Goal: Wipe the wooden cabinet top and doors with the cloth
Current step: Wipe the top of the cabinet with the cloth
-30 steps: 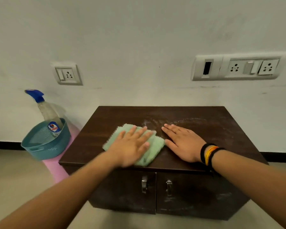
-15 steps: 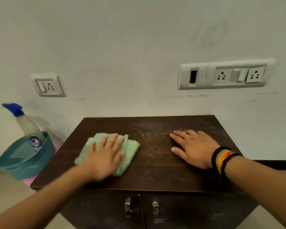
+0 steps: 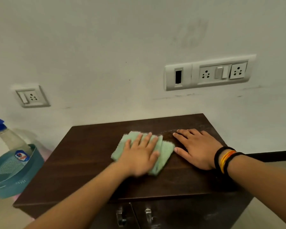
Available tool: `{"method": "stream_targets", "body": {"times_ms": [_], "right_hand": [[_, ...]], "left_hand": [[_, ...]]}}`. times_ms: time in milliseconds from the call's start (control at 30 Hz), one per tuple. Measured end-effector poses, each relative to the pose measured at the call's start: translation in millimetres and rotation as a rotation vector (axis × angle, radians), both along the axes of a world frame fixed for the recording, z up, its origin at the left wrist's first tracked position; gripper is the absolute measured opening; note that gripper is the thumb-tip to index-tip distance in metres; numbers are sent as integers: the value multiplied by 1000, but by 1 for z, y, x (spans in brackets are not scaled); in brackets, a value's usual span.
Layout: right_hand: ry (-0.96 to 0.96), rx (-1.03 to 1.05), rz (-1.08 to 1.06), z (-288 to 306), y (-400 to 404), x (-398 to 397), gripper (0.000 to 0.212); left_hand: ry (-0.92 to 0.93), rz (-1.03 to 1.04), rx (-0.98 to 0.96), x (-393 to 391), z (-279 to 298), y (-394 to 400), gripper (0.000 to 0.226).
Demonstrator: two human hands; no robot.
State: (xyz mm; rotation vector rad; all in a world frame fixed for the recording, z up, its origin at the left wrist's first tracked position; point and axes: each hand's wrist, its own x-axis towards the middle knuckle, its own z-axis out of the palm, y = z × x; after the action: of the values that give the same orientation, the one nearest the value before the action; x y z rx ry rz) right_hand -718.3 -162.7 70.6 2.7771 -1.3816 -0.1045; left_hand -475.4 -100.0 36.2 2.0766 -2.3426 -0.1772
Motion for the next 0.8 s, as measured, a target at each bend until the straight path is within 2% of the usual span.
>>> {"method": "stream_targets", "body": {"times_ms": [100, 167, 200, 267, 333, 367, 433, 500, 533, 600, 700, 733, 800], "right_hand": [[3, 22, -31, -1, 2, -12, 78], [6, 12, -52, -5, 3, -29, 80], [-2, 8, -67, -6, 3, -36, 80], [-8, 10, -80, -4, 2, -38, 81], [14, -8, -57, -2, -2, -31, 82], [26, -7, -47, -1, -4, -30, 83], [32, 15, -54, 0, -8, -38, 84], [15, 32, -80, -4, -11, -52, 83], [-11, 39, -102, -6, -13, -59, 81], [-51, 54, -137, -8, -14, -65, 77], [-71, 66, -128, -9, -14, -64, 76], [-78, 82, -131, -9, -14, -67, 75], [-93, 100, -144, -11, -14, -75, 74]], "left_hand": [[-14, 244, 33, 36, 33, -42, 61], [-30, 392, 44, 61, 23, -28, 64], [-40, 367, 29, 53, 14, -16, 68], [-11, 157, 24, 10, -3, -5, 75], [0, 47, 0, -19, -1, -30, 71], [5, 74, -3, -18, 11, -47, 68], [22, 278, 24, 10, 31, -66, 65], [11, 462, 46, 36, 24, -55, 68], [7, 486, 44, 28, 18, -46, 72], [38, 362, 67, -21, 5, -40, 79], [62, 170, 65, -67, 15, -74, 69], [70, 182, 60, -58, 24, -86, 64], [67, 365, 8, -21, 28, -92, 62]]}}
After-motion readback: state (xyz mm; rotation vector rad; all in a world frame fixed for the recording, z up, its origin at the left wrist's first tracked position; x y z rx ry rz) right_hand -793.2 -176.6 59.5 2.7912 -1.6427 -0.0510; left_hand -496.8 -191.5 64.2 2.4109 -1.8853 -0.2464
